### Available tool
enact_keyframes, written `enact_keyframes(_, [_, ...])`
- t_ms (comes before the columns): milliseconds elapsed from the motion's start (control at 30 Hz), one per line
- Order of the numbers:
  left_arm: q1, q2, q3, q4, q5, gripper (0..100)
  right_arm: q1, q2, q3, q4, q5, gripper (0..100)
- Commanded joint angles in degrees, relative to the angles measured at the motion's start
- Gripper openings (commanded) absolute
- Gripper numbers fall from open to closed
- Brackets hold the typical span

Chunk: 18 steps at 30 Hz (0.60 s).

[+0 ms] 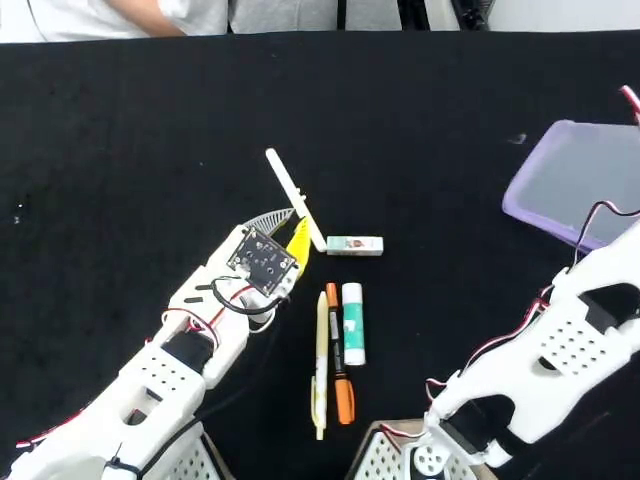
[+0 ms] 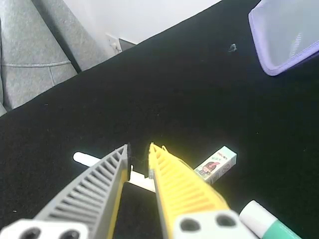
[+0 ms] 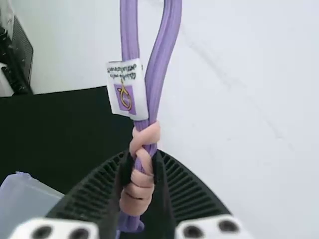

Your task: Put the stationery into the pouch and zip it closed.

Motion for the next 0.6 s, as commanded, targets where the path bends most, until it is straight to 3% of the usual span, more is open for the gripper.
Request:
enact_keyframes(0, [0.2,-1.1,-0.3,0.1,-0.5,8,0.5,-5.9,-0.8,-1.8,-0.5,1.1])
enact_keyframes(200, [0.2,-1.1,-0.3,0.1,-0.5,8,-3.9,-8.7,-0.7,-1.8,-0.6,1.1])
enact_keyframes(433, [0.2,-1.5,-0.2,0.1,-0.5,8,-12.7,-10.4,-0.8,11.9,-1.2,1.1])
enact_keyframes(567, [0.2,-1.6,-0.2,0.1,-0.5,8,-15.6,-10.5,-0.8,16.4,-7.0,1.1])
